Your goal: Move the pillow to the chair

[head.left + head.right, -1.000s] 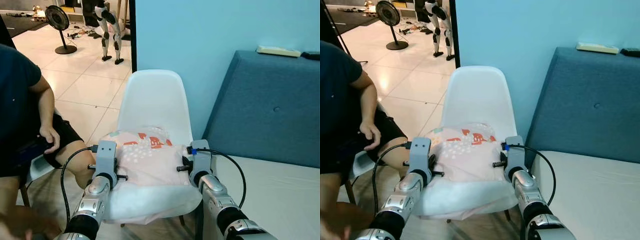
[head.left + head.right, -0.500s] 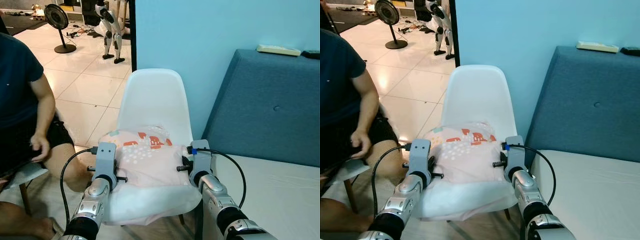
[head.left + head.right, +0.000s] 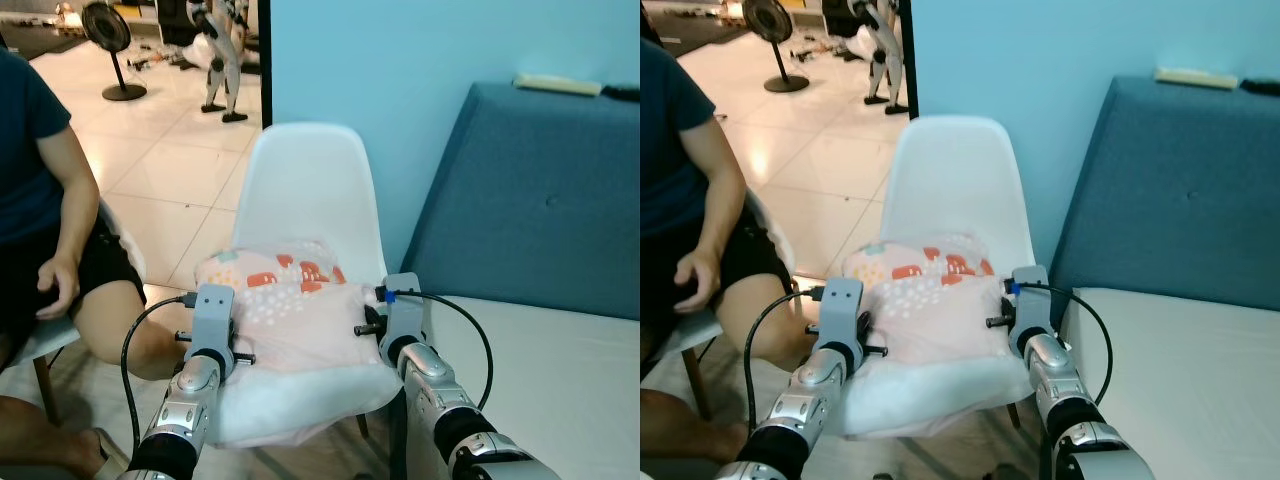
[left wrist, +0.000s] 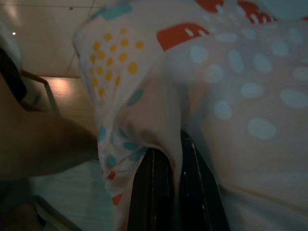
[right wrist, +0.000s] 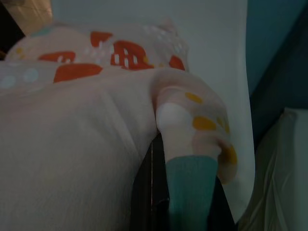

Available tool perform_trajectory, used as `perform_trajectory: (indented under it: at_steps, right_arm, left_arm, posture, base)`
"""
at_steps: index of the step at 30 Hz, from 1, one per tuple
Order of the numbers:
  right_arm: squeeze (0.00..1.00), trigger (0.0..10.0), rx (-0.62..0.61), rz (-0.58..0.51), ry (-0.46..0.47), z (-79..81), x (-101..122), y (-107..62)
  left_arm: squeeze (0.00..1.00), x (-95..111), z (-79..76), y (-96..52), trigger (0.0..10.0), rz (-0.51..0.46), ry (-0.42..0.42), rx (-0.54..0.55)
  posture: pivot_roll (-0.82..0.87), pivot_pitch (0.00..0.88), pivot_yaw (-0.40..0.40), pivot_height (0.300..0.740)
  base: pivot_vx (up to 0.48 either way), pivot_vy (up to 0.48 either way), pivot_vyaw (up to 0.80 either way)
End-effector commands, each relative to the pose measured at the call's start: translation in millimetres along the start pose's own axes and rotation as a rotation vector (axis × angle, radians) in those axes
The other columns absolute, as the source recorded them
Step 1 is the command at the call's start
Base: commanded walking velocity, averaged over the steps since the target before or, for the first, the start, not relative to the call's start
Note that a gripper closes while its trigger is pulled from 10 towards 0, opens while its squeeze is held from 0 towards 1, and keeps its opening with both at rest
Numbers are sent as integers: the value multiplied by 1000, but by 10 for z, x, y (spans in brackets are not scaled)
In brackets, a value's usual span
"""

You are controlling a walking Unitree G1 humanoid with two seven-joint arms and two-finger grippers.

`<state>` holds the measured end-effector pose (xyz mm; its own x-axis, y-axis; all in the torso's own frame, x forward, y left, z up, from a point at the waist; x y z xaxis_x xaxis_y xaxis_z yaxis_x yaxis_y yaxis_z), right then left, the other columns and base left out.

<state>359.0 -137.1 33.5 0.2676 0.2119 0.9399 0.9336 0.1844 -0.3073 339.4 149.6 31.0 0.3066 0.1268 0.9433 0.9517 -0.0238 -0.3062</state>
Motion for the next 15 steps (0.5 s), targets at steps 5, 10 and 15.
perform_trajectory:
  at_steps: [5, 10, 15]
  right_arm:
    - [0, 10000, -2, -23, -4, -13, 73, 21]
    - [0, 10000, -2, -30, 10, -18, 81, 20]
    - [0, 10000, -10, -48, 25, -50, 121, 23]
  left_arm:
    - [0, 26, -7, -4, 10000, -16, 15, -4]
    - [0, 34, -2, 1, 10000, -17, 16, -3]
    - [0, 41, 16, 16, 10000, -14, -2, 11]
  posture:
    - [-22, 77, -28, 635]
    - [-20, 83, -25, 635]
    - [-13, 101, -30, 635]
  base:
    - [0, 0, 0]
    - [0, 0, 0]
    - [0, 0, 0]
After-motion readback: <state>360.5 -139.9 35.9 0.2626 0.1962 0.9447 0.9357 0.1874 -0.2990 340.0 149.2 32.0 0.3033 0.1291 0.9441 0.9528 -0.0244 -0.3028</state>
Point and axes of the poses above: a point about 5 cm out from each wrist's last joint towards the gripper, its own y axis pointing out of the wrist towards the gripper, its own x axis along the axis of the wrist's last joint, z = x × y, the point moved 3 cm from there along y, pointing out of the wrist towards the gripper, and after that the axes turned 11 degrees about -y, right-handed, at the moved point
